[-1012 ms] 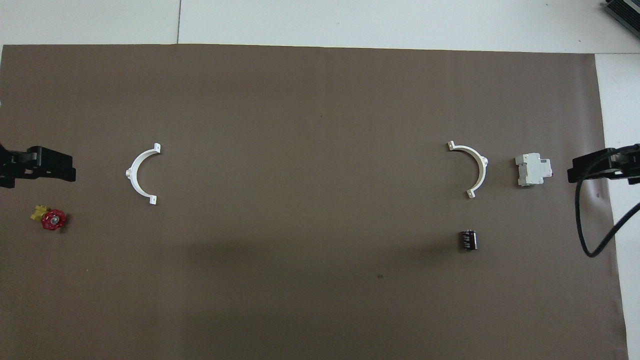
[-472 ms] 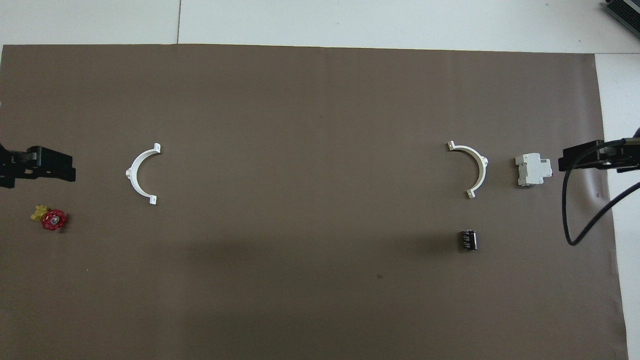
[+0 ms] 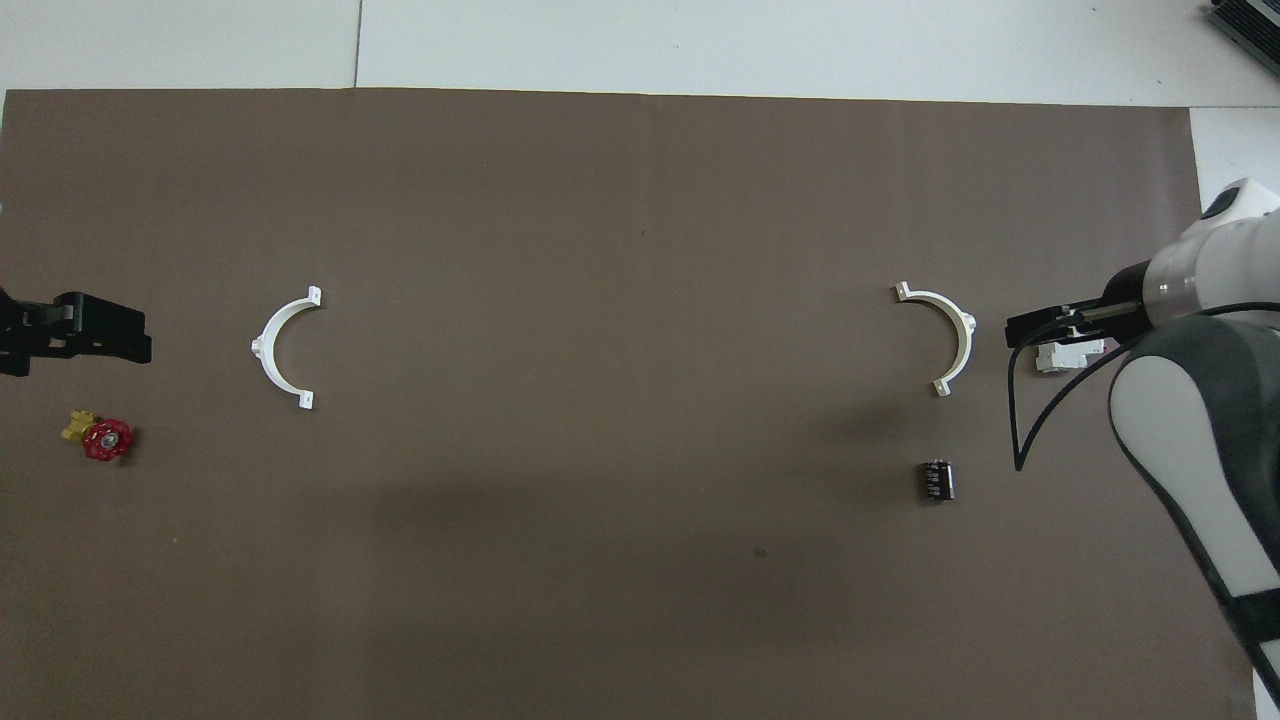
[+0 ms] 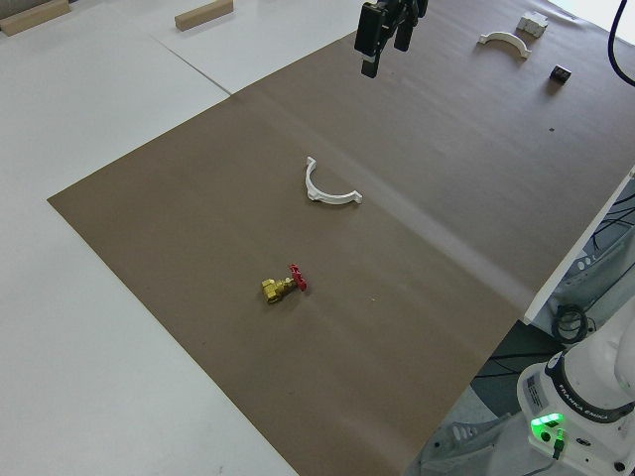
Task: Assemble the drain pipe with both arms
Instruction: 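Reach the right gripper to the white clamp half and grasp it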
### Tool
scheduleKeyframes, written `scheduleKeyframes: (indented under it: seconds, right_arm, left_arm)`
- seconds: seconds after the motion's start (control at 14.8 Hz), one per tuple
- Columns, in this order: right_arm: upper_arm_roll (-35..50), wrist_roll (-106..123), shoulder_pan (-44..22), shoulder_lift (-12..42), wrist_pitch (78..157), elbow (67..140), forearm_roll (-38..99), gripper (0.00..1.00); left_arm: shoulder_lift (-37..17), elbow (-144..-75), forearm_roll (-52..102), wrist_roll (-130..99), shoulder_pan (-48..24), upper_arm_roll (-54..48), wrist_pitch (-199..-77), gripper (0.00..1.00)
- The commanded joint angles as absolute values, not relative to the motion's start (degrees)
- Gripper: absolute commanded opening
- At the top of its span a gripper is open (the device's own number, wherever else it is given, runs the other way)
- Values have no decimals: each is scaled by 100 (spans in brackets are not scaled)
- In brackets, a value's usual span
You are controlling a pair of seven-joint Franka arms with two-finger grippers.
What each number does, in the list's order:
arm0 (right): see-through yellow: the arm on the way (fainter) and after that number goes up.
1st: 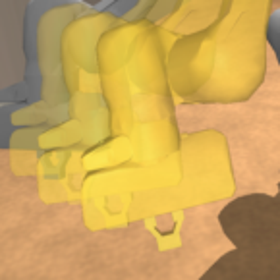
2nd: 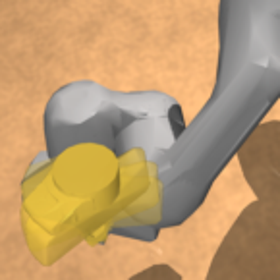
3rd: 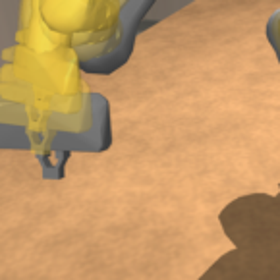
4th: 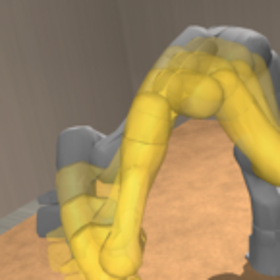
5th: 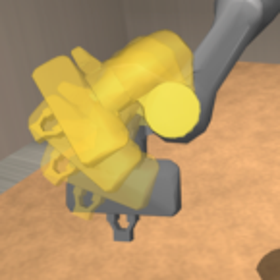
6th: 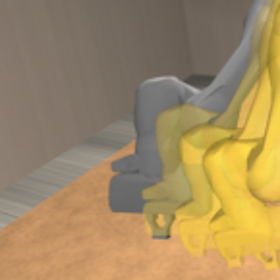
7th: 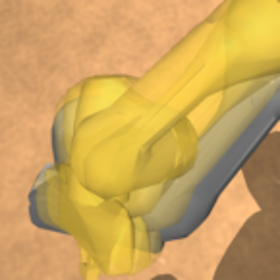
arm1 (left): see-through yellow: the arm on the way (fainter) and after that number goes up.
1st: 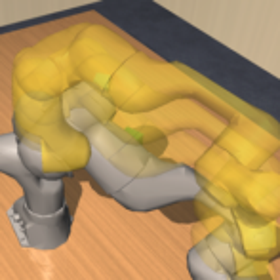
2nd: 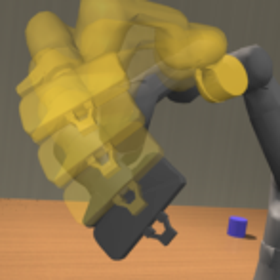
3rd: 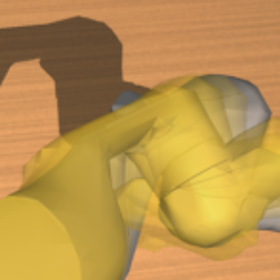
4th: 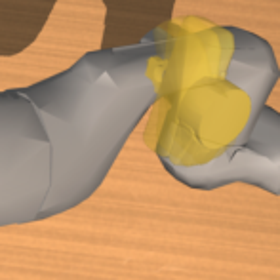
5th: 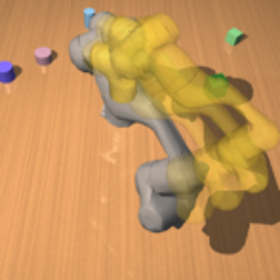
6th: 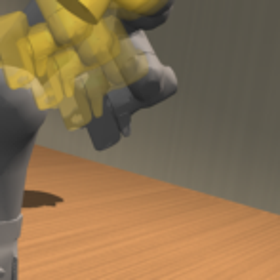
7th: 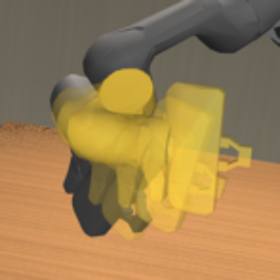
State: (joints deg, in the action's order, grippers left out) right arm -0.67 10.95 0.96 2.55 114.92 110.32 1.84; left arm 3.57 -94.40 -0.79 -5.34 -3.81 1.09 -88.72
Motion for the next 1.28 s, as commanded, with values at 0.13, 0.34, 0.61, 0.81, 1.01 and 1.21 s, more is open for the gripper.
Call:
scheduleKeyframes:
  seconds: [0.13, 0.34, 0.61, 0.81, 1.01, 1.21]
  right_arm:
    - [-62, 2450, 167, 1238, 13040, 11390, 325, 100]
    - [-62, 2891, 167, 1555, 13490, 11469, 334, 100]
    - [-62, 3217, 237, 1880, 13903, 11496, 334, 96]
    - [-62, 3548, 220, 1951, 13940, 11540, 334, 84]
    - [-70, 3647, 220, 1969, 13957, 11549, 334, 36]
    - [-62, 3482, 211, 2013, 13948, 11514, 343, 0]
  left_arm:
    - [466, -9545, 9, -589, -343, 105, -8842, 100]
    - [466, -9536, 9, -589, -343, 105, -8842, 100]
    - [466, -9545, 9, -589, -343, 105, -8842, 100]
    - [466, -9545, 9, -580, -343, 105, -8842, 100]
    - [466, -9545, 9, -589, -343, 105, -8842, 100]
    - [466, -9545, 9, -589, -343, 105, -8842, 100]
